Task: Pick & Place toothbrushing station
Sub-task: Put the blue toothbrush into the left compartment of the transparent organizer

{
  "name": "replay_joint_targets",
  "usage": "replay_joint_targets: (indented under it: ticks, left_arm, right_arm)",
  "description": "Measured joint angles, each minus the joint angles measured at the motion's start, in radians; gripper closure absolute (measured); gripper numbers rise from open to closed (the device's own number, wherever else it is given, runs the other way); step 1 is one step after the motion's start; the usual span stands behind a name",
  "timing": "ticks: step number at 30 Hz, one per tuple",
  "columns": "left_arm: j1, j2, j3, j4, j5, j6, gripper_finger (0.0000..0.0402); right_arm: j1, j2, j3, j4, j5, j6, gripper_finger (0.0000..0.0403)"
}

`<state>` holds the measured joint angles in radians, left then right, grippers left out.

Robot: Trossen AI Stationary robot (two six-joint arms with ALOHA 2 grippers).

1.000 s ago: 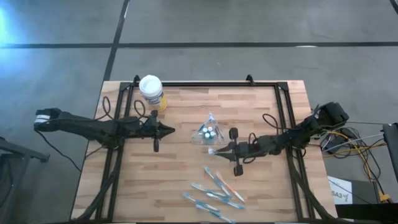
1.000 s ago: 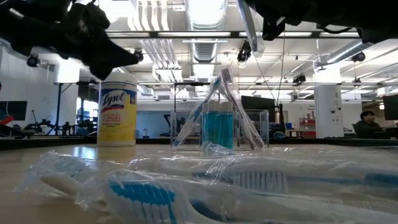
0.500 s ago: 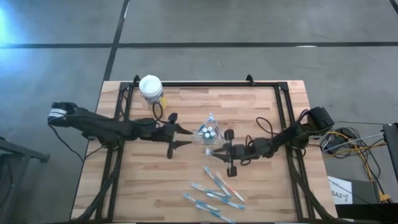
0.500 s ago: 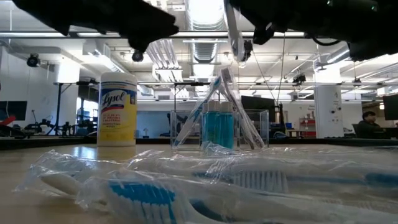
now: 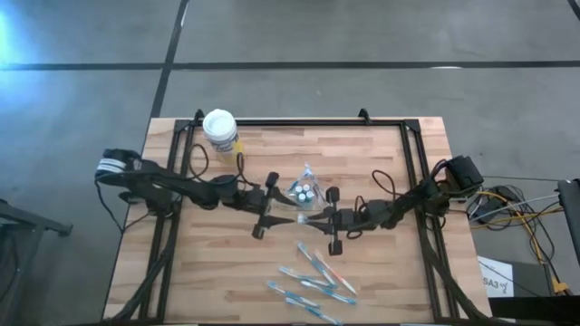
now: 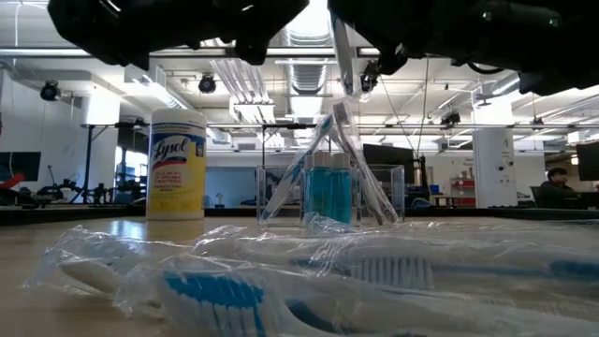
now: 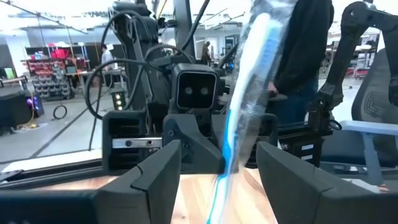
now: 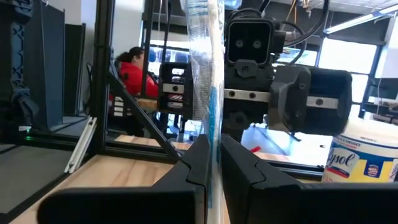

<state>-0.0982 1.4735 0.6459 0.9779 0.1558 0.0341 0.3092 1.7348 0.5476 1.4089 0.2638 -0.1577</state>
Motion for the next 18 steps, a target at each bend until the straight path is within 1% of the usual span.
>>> replay_joint_targets:
  ticks: [6,14,18]
  left_arm:
    - [-0.003,0.063,0.06,-0.01,0.011,-0.029,0.0188]
    - [-0.009,0.07,0.083,-0.01,0.037,-0.037,0.0188]
    - [-0.016,0.074,0.097,-0.018,0.038,-0.036,0.0188]
  right_arm:
    - [0.0,0.0,0.002,-0.001,0.0,0.0,0.0385]
    - [-0.002,0.0,0.002,-0.014,0.028,0.001,0.0385]
    - [-0.01,0.001,0.002,-0.016,0.028,0.031,0.0385]
